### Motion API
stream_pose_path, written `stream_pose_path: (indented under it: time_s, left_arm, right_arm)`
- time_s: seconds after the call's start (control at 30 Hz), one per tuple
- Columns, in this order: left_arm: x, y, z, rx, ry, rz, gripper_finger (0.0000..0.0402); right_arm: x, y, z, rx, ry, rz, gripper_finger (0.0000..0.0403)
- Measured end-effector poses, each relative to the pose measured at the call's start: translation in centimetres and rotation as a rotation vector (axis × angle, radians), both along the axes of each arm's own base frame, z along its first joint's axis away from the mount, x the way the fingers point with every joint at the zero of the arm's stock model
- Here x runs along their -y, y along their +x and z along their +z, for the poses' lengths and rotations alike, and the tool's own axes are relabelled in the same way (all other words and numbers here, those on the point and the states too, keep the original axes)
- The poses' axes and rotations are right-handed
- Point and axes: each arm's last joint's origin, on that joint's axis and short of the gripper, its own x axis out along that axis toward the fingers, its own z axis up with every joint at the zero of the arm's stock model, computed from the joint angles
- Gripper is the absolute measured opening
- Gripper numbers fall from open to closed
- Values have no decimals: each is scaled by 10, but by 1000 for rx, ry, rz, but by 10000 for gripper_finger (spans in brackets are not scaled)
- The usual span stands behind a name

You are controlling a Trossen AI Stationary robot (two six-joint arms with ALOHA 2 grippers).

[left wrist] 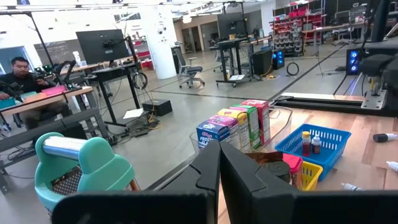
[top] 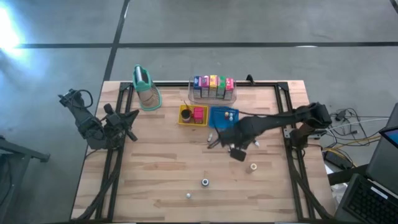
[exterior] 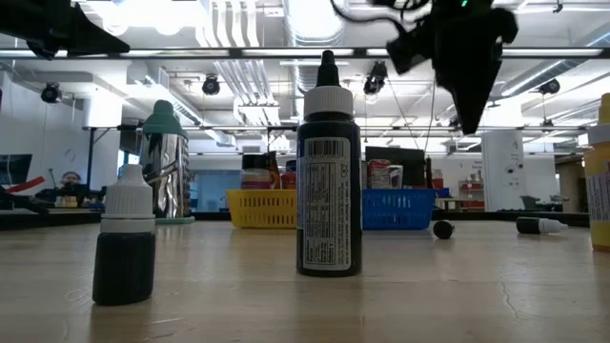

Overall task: Pick & Place Kitchen Items
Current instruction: Put the yellow food coloring bottle into the blue bin

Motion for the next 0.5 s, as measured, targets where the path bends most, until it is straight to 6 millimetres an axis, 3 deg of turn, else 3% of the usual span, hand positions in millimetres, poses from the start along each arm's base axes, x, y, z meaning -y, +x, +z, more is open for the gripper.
stream_pose_path:
  time_s: [0.27, 0.5]
  left_arm:
    - [0, 0, 0, 0, 0, 0, 14]
    - [0, 0, 0, 0, 0, 0, 14]
  right_arm:
    - [-49, -9, 36, 178, -95, 85, 35]
    - [-83, -32, 68, 339, -56, 40, 36]
